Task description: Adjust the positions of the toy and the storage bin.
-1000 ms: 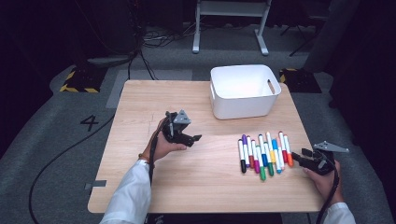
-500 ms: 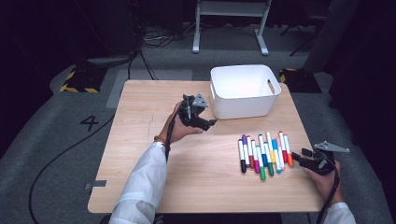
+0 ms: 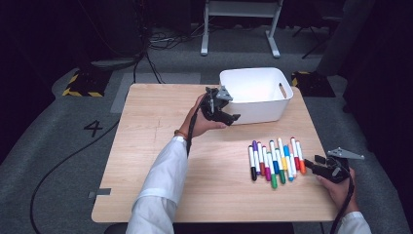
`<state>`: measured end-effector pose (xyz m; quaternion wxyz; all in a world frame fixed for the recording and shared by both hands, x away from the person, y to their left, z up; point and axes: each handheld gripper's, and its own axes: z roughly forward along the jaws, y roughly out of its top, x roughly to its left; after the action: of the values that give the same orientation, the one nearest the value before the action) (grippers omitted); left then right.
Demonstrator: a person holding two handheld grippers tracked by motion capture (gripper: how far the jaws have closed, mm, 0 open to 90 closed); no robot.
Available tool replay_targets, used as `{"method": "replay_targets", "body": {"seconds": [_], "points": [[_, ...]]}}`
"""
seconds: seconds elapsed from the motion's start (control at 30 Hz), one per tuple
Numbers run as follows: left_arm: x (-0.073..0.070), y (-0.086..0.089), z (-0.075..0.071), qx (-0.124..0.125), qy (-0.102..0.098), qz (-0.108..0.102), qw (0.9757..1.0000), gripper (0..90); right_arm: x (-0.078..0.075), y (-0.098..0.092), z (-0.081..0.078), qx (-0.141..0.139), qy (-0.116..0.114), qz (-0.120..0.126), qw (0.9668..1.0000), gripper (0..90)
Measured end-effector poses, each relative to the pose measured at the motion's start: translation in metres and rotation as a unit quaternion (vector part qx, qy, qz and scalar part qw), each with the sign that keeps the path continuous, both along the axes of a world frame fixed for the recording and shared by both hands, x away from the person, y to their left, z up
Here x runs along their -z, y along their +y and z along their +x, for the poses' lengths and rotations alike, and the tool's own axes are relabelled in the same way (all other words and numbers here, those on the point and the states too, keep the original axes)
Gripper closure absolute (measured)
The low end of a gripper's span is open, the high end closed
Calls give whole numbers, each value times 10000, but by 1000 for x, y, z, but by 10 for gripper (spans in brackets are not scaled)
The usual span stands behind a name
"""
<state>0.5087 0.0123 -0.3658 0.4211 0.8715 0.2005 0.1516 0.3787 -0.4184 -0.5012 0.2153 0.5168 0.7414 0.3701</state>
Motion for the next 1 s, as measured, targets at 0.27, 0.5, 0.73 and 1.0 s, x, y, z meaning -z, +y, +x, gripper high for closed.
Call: {"method": "replay_targets", "body": {"seconds": [0.27,0.5,0.73,1.0], "points": [[-4,-41,12,66,-13,222,9997,324,0,-1,0,-33,11,43,10000,425],[-2,-70,24,221,198,485,9984,413,0,-1,0,-21,28,75,10000,424],[-10,-79,29,88,85,272,9996,382,0,-2,0,-45,25,91,9999,423],[-13,-81,40,-102,30,343,9994,352,0,-1,0,-55,9,112,9999,419]]}}
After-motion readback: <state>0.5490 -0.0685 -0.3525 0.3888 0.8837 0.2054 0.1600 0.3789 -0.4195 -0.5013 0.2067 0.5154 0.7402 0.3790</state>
